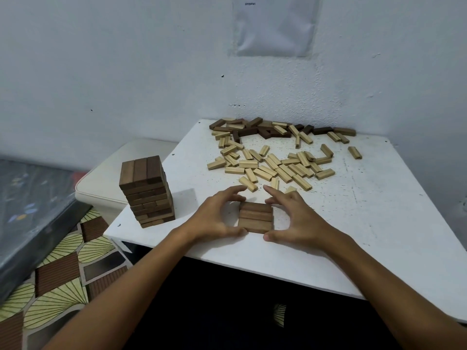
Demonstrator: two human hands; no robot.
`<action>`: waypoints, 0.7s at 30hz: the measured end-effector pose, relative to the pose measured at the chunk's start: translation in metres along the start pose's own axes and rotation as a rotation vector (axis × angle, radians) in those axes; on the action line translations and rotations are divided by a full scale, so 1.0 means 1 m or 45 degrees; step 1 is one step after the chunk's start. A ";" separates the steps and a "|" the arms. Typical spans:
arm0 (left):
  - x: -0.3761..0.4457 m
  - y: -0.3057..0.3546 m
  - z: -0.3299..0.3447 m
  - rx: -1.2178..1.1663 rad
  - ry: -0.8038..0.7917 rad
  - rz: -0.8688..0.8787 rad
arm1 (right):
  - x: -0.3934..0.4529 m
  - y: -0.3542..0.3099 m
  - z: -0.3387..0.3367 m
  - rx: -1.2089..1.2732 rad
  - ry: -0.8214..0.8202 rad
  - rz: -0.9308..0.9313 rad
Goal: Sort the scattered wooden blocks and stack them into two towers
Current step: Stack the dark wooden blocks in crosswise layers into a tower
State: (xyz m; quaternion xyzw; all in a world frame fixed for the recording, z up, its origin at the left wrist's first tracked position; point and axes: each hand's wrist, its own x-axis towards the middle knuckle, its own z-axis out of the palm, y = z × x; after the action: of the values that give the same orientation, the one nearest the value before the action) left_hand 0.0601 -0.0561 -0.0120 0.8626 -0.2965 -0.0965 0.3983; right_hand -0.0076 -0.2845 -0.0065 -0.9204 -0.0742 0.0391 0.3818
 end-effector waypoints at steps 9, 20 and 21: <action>-0.001 -0.004 0.005 -0.039 0.047 0.026 | 0.001 0.004 0.002 0.027 0.026 -0.005; 0.004 -0.004 0.003 -0.027 0.027 0.021 | 0.004 0.012 0.003 0.097 0.047 -0.025; 0.004 -0.003 0.003 -0.032 0.035 0.023 | 0.005 0.012 0.003 0.101 0.055 -0.034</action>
State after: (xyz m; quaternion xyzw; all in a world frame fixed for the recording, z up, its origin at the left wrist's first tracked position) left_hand 0.0636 -0.0592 -0.0156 0.8561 -0.2973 -0.0847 0.4141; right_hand -0.0021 -0.2895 -0.0173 -0.9041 -0.0766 0.0169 0.4200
